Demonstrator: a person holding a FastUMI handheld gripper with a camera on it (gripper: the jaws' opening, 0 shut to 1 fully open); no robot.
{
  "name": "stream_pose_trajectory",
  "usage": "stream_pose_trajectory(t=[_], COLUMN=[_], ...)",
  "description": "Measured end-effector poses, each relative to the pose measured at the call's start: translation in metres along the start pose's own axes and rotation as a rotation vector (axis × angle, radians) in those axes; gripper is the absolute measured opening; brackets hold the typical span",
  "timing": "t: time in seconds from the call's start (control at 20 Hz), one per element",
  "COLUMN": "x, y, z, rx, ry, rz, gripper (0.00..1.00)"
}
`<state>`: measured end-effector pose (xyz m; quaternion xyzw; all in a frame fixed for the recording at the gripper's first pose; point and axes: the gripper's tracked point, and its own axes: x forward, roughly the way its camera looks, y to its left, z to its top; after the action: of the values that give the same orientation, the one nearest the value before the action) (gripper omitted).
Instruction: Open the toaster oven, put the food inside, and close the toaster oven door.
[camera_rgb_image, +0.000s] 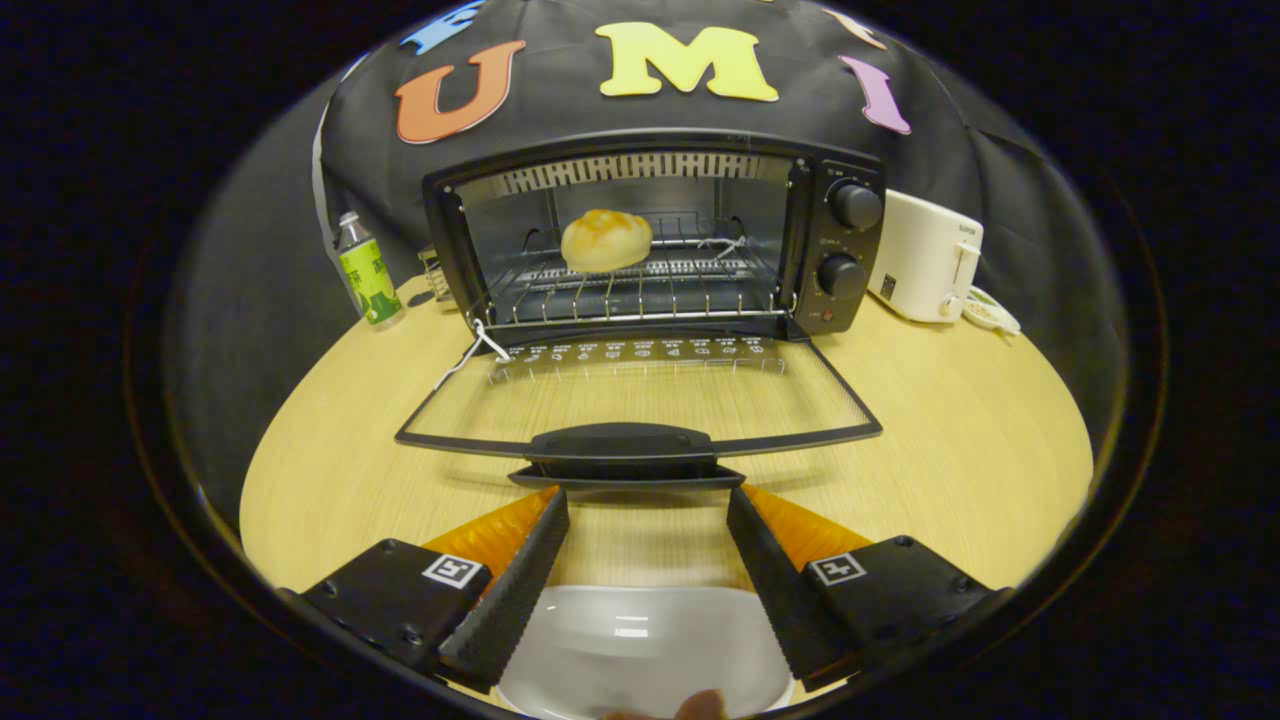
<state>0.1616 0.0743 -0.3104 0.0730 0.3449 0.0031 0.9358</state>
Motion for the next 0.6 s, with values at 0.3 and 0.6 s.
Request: stream_pose_trajectory(t=[0.3,0.6], x=[-0.021,-0.025], y=[0.004,0.008], z=[0.051,0.110], rx=[0.023,-0.036], ry=[-0.145,-0.313], rz=[-0.003,-0.021], gripper=[1.00,1.00])
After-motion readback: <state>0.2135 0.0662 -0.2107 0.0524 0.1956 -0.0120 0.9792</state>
